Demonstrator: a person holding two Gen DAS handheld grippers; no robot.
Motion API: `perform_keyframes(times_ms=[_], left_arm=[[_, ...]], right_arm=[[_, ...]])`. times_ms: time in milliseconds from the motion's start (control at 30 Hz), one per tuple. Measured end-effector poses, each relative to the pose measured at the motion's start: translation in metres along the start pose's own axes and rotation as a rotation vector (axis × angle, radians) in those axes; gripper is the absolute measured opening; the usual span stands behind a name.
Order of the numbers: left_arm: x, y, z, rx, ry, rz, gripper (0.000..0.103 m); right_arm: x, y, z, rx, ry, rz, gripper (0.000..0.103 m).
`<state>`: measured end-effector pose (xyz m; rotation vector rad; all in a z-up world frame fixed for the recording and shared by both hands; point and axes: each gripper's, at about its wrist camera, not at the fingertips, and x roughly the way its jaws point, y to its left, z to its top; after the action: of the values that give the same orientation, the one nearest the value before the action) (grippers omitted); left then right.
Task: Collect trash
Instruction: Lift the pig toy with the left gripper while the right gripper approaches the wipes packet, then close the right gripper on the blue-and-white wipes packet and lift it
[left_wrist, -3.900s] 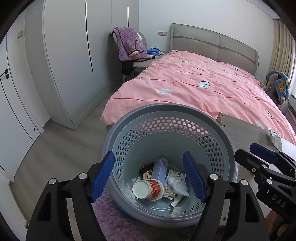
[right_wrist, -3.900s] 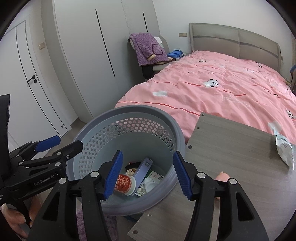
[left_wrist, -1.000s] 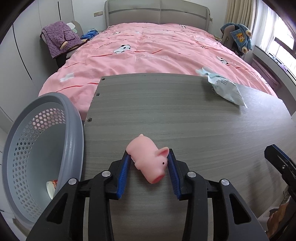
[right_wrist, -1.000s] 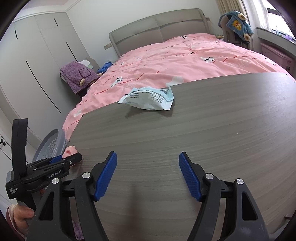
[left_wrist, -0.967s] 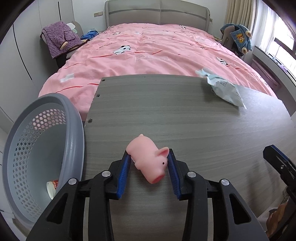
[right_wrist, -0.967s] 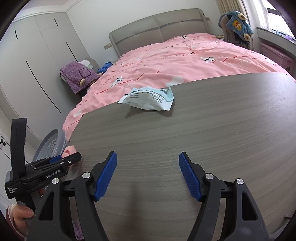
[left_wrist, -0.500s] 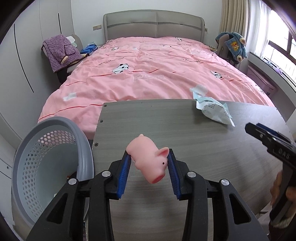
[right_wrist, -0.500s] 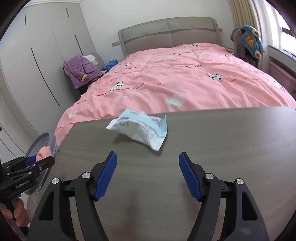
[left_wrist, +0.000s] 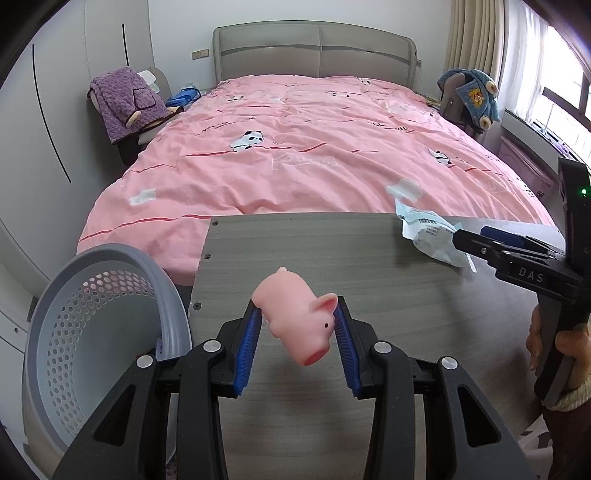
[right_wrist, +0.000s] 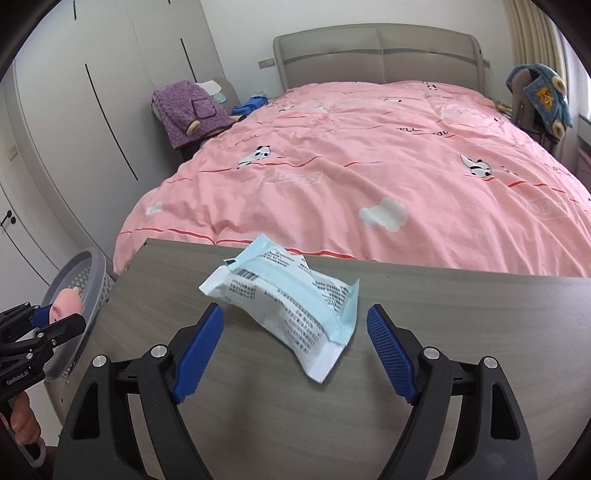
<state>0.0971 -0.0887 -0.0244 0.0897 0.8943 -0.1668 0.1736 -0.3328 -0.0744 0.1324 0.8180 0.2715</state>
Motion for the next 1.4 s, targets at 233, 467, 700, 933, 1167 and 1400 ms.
perform_keyframes(times_ms=[233, 467, 700, 933, 1167, 1400], left_arm=[[0.001, 0.006, 0.005, -0.016, -0.005, 0.002, 0.038], [0.004, 0.010, 0.006, -0.026, 0.003, 0.003, 0.038], [0.003, 0.014, 0.007, -0.042, -0.003, 0.006, 0.038], [-0.003, 0.023, 0.009, -0.063, -0.020, 0.008, 0.038], [-0.010, 0.029, 0.008, -0.078, -0.036, 0.003, 0.038], [-0.015, 0.033, 0.006, -0.083, -0.046, -0.001, 0.038]], right_arm=[[0.015, -0.004, 0.013, 0.014, 0.021, 0.062, 0.085], [0.027, -0.002, 0.018, 0.021, 0.045, 0.098, 0.086], [0.034, 0.006, 0.013, 0.015, 0.082, 0.121, 0.086], [0.027, 0.028, -0.002, -0.013, 0.103, 0.148, 0.086], [0.018, 0.054, -0.018, -0.033, 0.114, 0.193, 0.086], [0.002, 0.066, -0.017, -0.016, 0.056, 0.164, 0.086]])
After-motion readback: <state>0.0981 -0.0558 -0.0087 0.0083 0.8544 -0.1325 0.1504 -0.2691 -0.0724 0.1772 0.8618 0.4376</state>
